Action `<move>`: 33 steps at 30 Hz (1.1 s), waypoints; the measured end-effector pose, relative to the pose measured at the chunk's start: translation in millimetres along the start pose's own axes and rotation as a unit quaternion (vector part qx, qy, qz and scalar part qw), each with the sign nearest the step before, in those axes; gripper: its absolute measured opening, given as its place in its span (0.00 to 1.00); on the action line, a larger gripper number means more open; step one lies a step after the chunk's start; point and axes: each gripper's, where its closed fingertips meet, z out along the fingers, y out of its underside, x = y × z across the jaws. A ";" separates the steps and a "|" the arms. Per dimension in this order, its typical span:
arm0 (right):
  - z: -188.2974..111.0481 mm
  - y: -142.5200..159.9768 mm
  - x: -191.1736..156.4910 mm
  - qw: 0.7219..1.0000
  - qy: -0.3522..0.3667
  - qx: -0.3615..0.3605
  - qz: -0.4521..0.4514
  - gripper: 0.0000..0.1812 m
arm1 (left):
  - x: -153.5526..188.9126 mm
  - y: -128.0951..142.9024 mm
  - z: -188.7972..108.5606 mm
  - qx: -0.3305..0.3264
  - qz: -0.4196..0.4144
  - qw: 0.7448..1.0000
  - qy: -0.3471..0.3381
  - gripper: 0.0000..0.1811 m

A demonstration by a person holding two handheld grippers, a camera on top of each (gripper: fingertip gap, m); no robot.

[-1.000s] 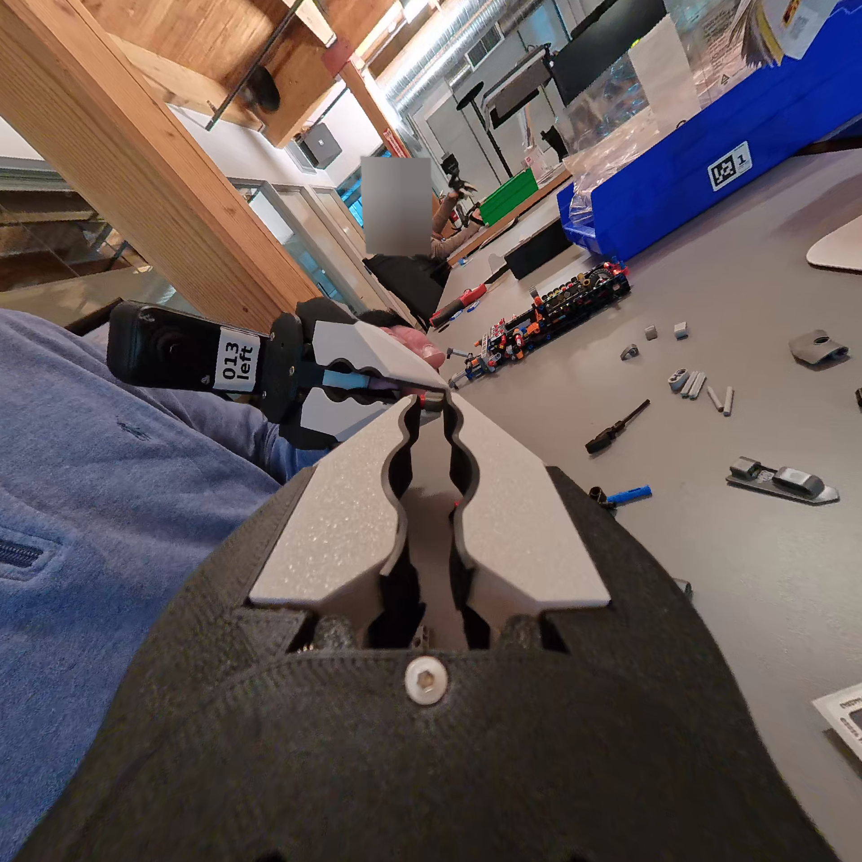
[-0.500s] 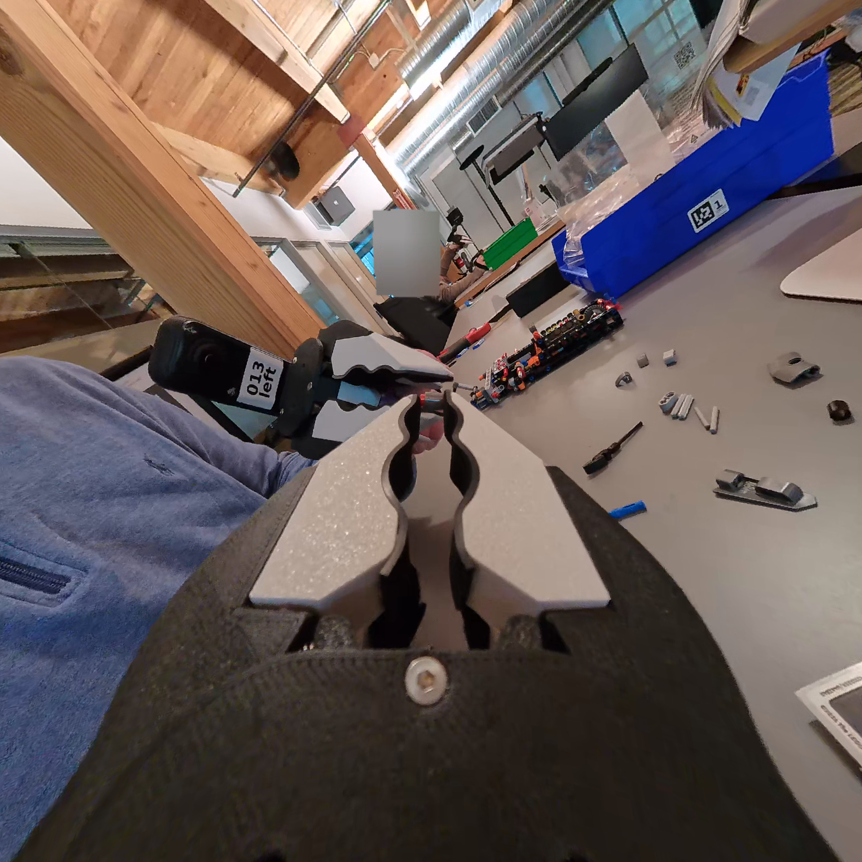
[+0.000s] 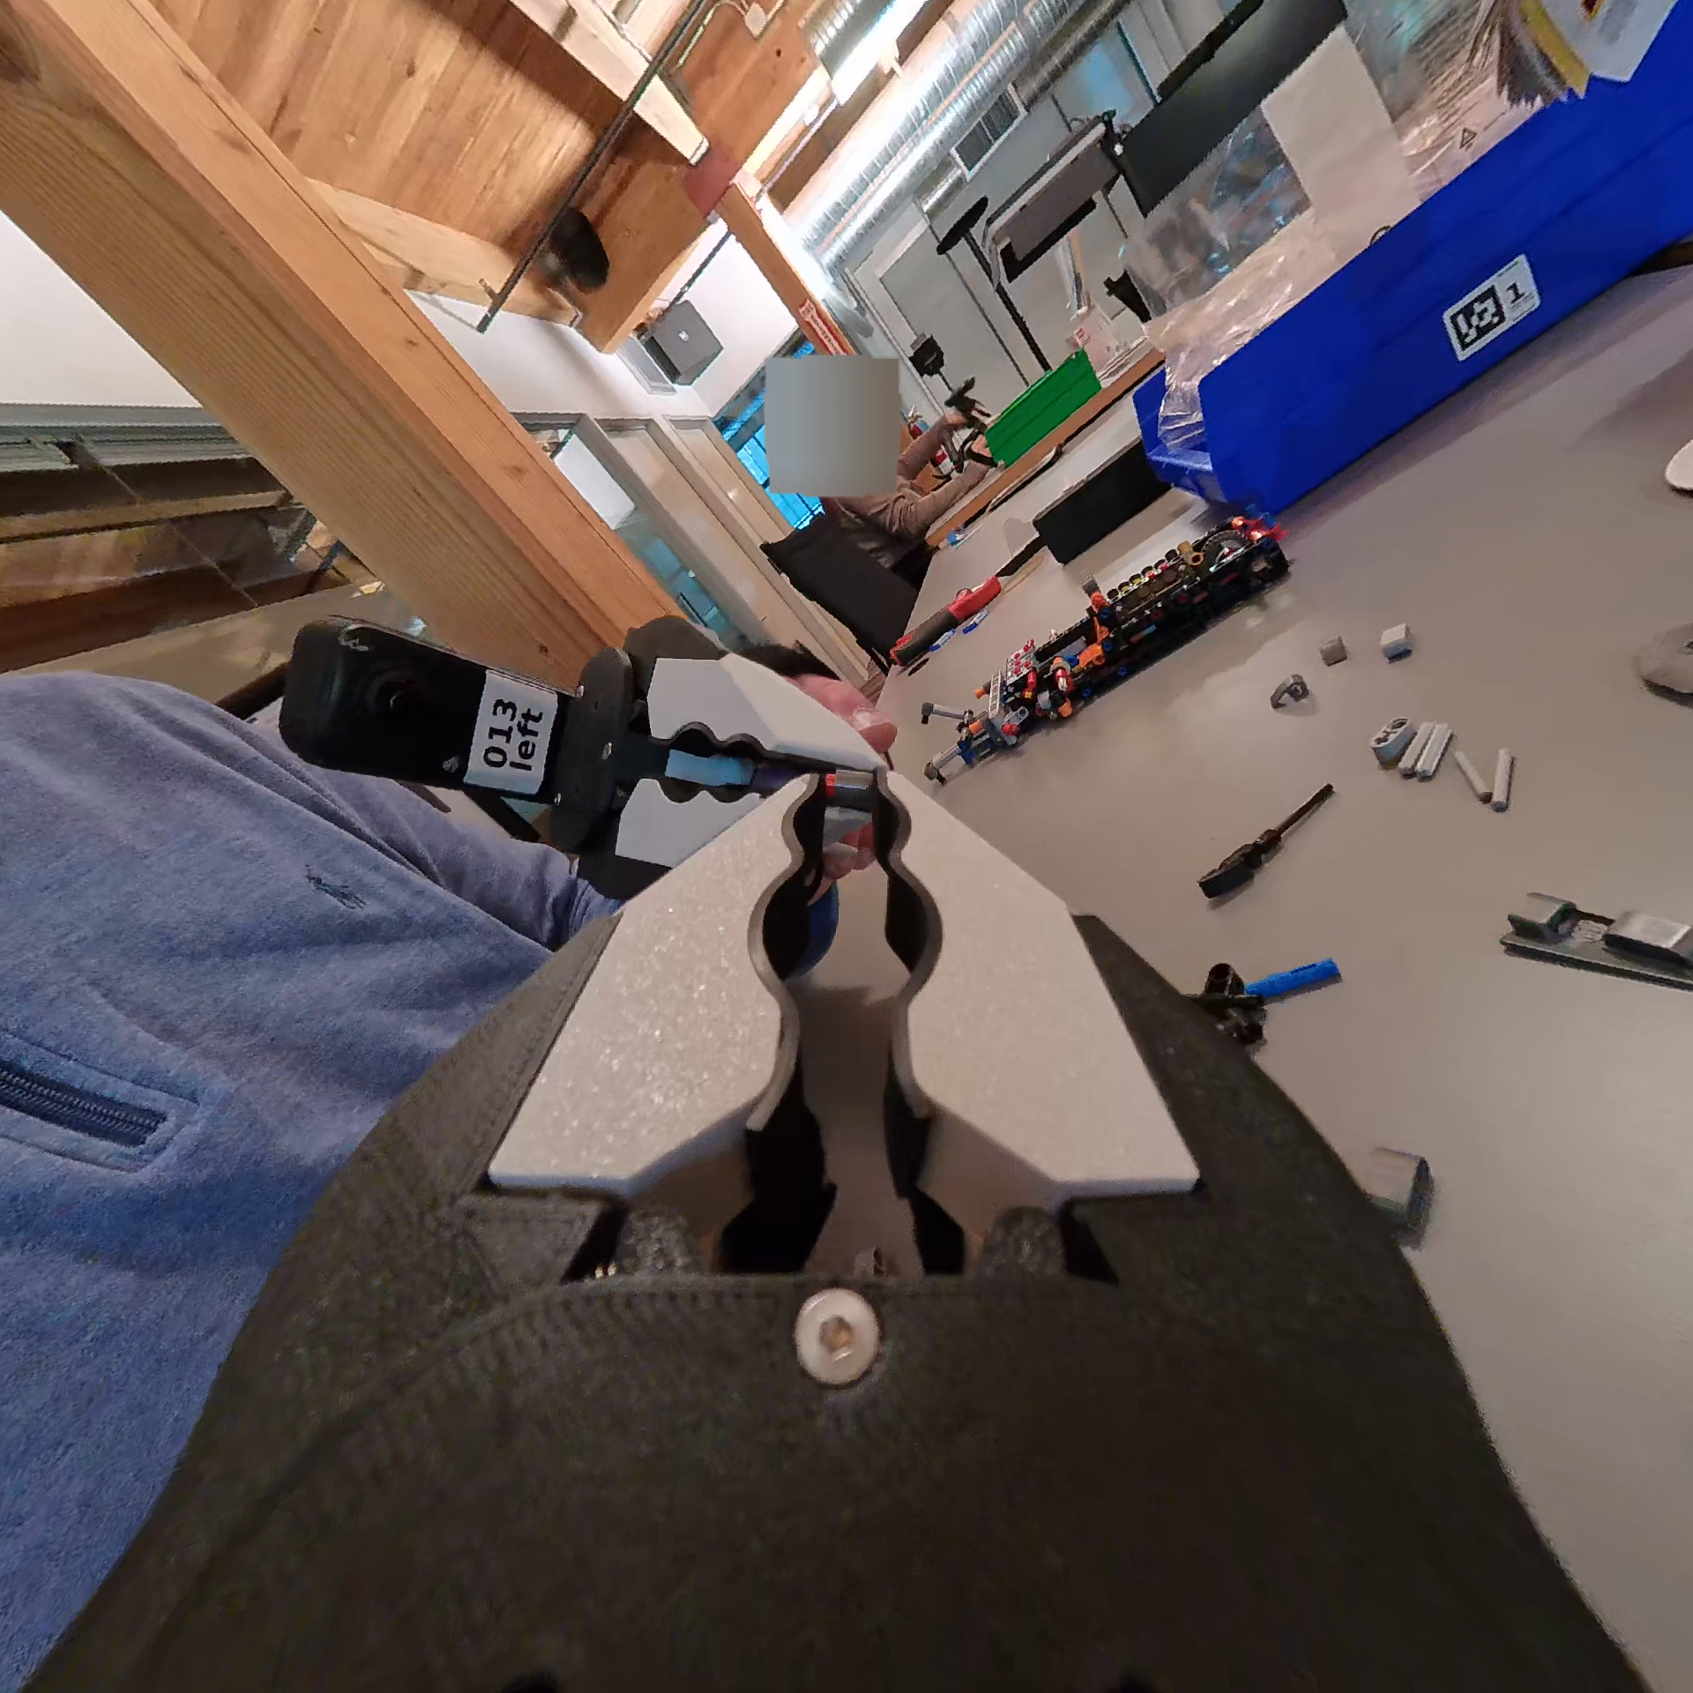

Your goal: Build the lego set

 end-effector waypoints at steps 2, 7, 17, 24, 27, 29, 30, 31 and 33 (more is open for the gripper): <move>1.5 1.5 1.9 1.000 0.005 -0.003 0.003 0.06 | 0.9 3.1 -1.9 -0.006 -0.011 1.000 0.001 0.02; -9.0 -11.7 9.6 0.999 0.037 0.027 -0.012 0.12 | -11.3 23.7 -13.4 -0.038 -0.041 0.998 -0.015 0.02; -15.8 -14.8 14.8 0.997 0.064 0.026 -0.031 0.09 | 15.3 131.7 -24.6 -0.199 -0.192 0.955 0.103 0.02; -17.3 -15.3 15.6 0.997 0.064 0.026 -0.030 0.08 | 34.5 149.2 -20.1 -0.228 -0.211 0.941 0.138 0.03; -17.4 -14.8 15.6 0.997 0.065 0.023 -0.032 0.08 | 34.7 148.9 -19.7 -0.224 -0.218 0.940 0.139 0.04; -17.2 -14.5 15.6 0.997 0.065 0.022 -0.032 0.08 | 35.3 148.3 -19.7 -0.222 -0.223 0.939 0.141 0.05; -17.2 -14.2 15.9 0.997 0.066 0.021 -0.033 0.08 | 35.2 148.4 -19.9 -0.221 -0.222 0.939 0.141 0.06; -17.1 -13.9 16.4 0.997 0.067 0.020 -0.034 0.08 | 34.9 148.4 -19.9 -0.220 -0.223 0.939 0.139 0.06; -17.6 -13.5 17.5 0.997 0.071 0.017 -0.037 0.08 | 32.5 149.2 -21.0 -0.222 -0.221 0.940 0.132 0.08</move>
